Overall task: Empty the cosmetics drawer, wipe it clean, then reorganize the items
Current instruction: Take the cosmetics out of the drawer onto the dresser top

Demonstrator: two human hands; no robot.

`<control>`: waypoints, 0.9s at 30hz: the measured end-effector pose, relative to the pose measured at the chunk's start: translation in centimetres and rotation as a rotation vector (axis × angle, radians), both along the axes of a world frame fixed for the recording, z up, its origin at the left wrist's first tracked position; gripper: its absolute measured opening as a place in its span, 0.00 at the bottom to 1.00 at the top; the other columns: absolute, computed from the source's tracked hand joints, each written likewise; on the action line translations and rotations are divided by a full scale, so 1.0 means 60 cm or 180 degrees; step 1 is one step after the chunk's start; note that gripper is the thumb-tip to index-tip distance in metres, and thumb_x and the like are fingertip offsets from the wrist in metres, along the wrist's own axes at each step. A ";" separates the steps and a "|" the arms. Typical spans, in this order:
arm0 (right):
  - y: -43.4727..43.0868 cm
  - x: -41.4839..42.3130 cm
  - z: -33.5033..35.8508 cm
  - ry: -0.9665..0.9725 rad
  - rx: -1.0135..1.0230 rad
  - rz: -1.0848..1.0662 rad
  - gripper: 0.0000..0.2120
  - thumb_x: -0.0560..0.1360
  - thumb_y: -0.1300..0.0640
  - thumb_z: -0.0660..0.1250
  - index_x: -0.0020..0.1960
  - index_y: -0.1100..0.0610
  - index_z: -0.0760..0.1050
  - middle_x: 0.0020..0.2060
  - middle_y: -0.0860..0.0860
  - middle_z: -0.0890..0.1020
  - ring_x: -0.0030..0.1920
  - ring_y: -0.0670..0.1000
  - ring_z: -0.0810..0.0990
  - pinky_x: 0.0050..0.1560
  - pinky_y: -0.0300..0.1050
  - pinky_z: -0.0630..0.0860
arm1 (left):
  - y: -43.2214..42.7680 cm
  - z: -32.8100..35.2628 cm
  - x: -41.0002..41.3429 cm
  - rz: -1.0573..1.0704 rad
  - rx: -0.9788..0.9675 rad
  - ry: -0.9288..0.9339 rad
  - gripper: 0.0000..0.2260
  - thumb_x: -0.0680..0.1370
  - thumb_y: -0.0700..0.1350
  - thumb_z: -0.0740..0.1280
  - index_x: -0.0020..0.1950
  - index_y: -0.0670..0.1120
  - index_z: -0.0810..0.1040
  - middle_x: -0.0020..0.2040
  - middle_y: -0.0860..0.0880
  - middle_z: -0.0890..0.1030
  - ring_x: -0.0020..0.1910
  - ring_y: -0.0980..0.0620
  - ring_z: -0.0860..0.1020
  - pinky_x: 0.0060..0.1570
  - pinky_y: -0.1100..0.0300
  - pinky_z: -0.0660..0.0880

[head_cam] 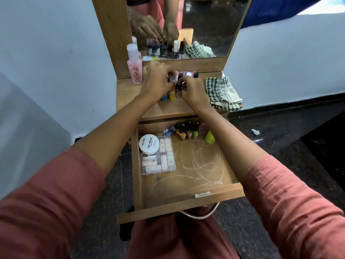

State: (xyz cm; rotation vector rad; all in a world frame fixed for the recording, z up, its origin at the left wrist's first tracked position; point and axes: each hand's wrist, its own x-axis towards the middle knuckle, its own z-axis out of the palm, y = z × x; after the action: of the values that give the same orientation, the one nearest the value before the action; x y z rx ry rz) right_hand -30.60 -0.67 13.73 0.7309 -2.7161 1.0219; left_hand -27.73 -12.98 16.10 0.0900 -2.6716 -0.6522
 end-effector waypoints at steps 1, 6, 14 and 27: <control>-0.001 0.000 -0.002 -0.0026 -0.0019 -0.0003 0.12 0.70 0.72 0.59 0.51 0.67 0.76 0.44 0.63 0.82 0.45 0.58 0.79 0.37 0.45 0.68 | 0.000 0.000 0.001 0.0007 -0.0003 0.0017 0.10 0.72 0.42 0.69 0.53 0.45 0.80 0.53 0.48 0.81 0.61 0.46 0.71 0.61 0.50 0.65; 0.004 0.003 -0.004 -0.0085 -0.0165 -0.0010 0.13 0.69 0.73 0.60 0.52 0.68 0.75 0.44 0.63 0.82 0.45 0.59 0.81 0.47 0.56 0.78 | 0.004 0.002 0.007 0.0056 0.0065 0.0037 0.11 0.74 0.42 0.68 0.56 0.45 0.78 0.58 0.48 0.79 0.64 0.46 0.68 0.62 0.51 0.62; 0.020 0.013 -0.001 -0.0020 -0.0211 -0.0105 0.11 0.69 0.75 0.62 0.51 0.70 0.74 0.41 0.67 0.80 0.47 0.63 0.79 0.62 0.61 0.71 | 0.009 -0.009 0.019 -0.0099 0.0332 0.0368 0.09 0.71 0.39 0.70 0.50 0.44 0.80 0.49 0.46 0.82 0.54 0.45 0.76 0.56 0.44 0.73; 0.063 0.084 -0.051 -0.0254 -0.0147 -0.0160 0.06 0.71 0.68 0.66 0.46 0.65 0.79 0.44 0.60 0.83 0.46 0.57 0.81 0.50 0.54 0.78 | 0.060 -0.102 0.137 -0.0270 0.0701 0.0092 0.05 0.75 0.37 0.65 0.48 0.42 0.79 0.48 0.45 0.81 0.47 0.48 0.78 0.44 0.53 0.76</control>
State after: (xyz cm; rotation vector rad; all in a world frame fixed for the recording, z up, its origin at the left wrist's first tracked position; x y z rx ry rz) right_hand -25.59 3.13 10.68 0.6242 -2.7523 1.1214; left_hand -19.53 -9.37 10.00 0.0266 -2.5787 -0.9657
